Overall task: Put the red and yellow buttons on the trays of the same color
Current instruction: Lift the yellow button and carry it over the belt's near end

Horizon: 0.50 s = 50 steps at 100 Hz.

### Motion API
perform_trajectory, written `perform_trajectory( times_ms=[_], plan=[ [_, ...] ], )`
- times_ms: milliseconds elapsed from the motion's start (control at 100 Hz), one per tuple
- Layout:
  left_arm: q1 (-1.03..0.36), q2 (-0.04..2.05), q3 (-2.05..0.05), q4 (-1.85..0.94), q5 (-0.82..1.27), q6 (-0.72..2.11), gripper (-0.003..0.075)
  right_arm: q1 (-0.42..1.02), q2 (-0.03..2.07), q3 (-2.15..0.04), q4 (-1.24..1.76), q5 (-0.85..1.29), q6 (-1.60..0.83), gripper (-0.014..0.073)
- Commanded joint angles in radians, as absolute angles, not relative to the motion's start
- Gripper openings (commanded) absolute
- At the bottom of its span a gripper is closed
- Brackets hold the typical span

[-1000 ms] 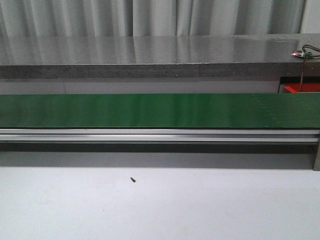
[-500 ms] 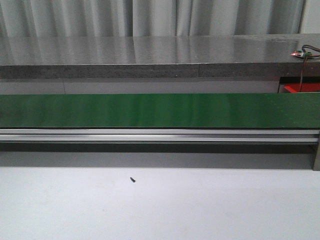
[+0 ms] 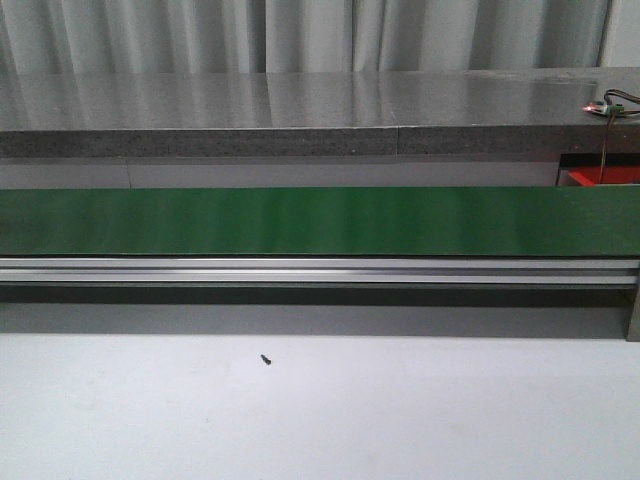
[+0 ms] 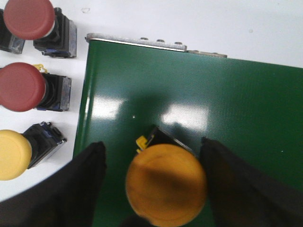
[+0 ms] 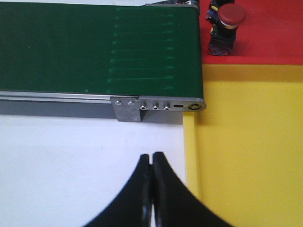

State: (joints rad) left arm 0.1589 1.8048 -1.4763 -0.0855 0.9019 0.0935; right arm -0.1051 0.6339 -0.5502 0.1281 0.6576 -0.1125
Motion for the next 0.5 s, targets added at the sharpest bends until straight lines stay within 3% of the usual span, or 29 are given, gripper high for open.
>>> perform_trajectory(
  times_ms=[0,490],
  plan=[
    [0.155,1.752,-1.505,-0.097,0.872,0.093,0.0542,-0.104,0.632,-0.574,0.121,0.596,-0.114,-0.0066],
    [0.150,1.581,-1.509,-0.141,0.861,0.093,0.0546,-0.104,0.632,-0.574,0.121,0.596,-0.114,-0.0066]
  ],
)
